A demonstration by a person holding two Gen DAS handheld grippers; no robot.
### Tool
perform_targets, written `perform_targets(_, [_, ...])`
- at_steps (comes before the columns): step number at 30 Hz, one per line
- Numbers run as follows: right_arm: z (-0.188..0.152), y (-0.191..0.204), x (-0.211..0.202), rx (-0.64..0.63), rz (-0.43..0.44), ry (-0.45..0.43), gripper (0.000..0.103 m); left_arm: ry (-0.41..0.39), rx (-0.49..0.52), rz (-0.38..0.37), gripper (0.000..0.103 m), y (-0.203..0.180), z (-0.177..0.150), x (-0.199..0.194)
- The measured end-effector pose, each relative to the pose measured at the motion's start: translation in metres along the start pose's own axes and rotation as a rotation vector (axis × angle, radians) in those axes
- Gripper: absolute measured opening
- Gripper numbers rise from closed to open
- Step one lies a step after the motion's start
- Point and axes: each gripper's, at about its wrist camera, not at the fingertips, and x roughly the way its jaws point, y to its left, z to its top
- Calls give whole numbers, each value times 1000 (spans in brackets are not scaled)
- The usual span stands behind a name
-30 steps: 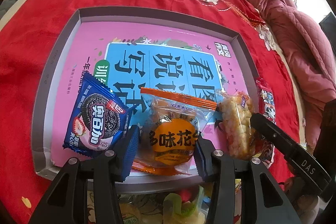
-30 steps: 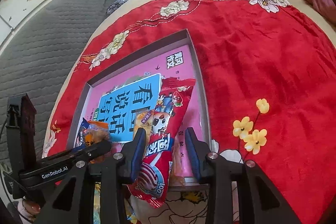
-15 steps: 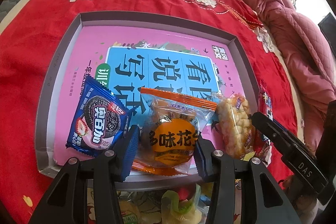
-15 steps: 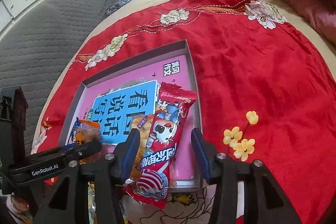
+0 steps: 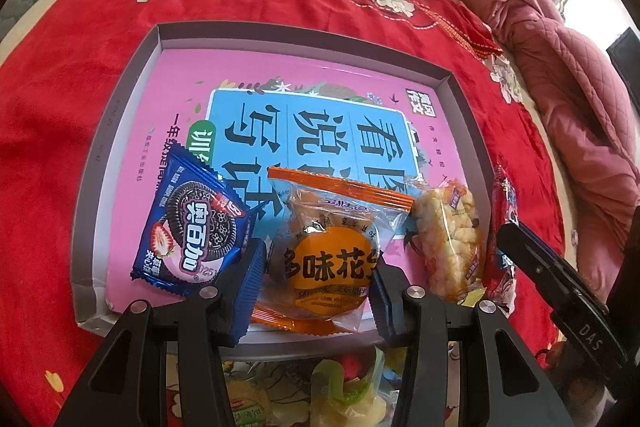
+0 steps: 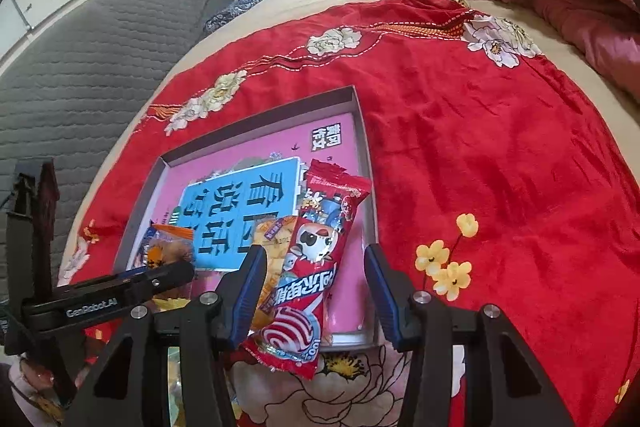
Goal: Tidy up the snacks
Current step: 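Lower the orange-labelled peanut bag into the box and open the left tool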
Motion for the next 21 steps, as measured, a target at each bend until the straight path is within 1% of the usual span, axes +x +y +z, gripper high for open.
perform_targets(3, [1,-2,-4,14,25,-12,50,3,2,-3,50,0,0,0])
perform_targets(8, [2,2,-4,9,37,-16,50,16,4,1,50,-1,-1,3])
perform_targets(13, [1,3,-2,2,39,-8,50,13,12,-7,57,-3,-1,3])
perform_targets(21, [1,1,-5,9,30,-19,50,-11,33,-3,60,-7,1,-7])
